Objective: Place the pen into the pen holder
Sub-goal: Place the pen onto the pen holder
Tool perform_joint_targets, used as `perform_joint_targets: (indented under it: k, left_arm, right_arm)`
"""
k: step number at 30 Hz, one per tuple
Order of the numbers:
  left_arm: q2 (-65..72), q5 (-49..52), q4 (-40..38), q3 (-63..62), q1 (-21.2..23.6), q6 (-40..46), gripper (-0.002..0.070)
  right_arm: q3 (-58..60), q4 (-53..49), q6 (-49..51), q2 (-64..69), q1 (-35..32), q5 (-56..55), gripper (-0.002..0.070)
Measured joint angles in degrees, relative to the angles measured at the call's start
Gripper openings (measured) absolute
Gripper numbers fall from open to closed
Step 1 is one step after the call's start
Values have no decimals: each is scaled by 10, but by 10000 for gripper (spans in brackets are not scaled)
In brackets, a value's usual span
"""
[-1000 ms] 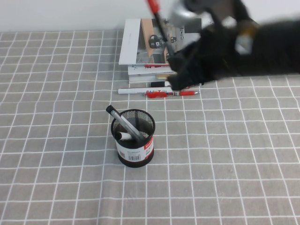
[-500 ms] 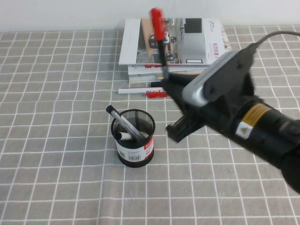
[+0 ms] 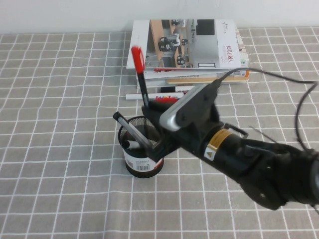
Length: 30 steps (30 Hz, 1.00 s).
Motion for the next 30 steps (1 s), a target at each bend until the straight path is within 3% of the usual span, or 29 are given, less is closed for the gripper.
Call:
perform_joint_targets:
  k: [10,23,30]
  left_arm:
    - [0,0,0,0,0,0,-3]
    - [0,0,0,0,0,0,-3]
    - [0,0,0,0,0,0,-3]
  right_arm:
    - [-55,-40,0,29,0,144,38]
    - [-68,-68,2,41,0,215,39]
    - [-68,-68,2,41,0,218,121]
